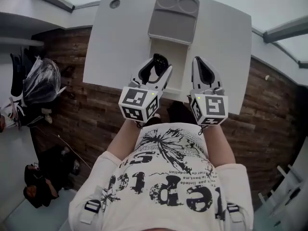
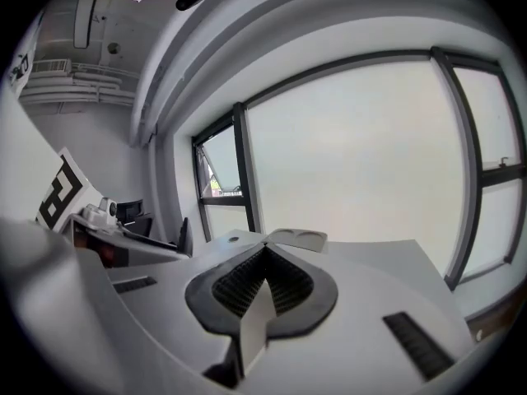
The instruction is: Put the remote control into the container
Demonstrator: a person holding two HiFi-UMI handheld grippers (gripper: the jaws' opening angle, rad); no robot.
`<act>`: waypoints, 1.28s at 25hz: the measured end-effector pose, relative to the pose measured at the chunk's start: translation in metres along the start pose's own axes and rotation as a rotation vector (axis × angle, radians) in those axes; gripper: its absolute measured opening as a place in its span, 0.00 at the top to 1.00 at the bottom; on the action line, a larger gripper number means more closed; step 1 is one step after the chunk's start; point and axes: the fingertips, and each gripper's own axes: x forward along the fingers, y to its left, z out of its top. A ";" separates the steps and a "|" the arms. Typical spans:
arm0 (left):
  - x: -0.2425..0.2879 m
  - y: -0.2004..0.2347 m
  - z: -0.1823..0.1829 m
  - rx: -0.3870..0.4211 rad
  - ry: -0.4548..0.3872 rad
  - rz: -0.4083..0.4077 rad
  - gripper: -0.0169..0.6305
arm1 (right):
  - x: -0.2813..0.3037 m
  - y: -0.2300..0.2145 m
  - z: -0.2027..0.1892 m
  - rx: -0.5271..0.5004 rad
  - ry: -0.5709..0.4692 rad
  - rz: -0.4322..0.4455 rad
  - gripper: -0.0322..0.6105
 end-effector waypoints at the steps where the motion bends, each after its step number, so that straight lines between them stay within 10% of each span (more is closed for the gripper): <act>1: 0.012 0.004 -0.011 -0.013 0.035 0.010 0.59 | 0.008 -0.003 -0.006 0.005 0.016 0.011 0.96; 21: 0.102 0.055 -0.132 -0.129 0.438 0.157 0.60 | 0.086 -0.049 -0.065 0.042 0.168 0.063 0.96; 32: 0.107 0.057 -0.140 -0.161 0.448 0.178 0.60 | 0.083 -0.076 -0.071 0.081 0.176 0.009 0.96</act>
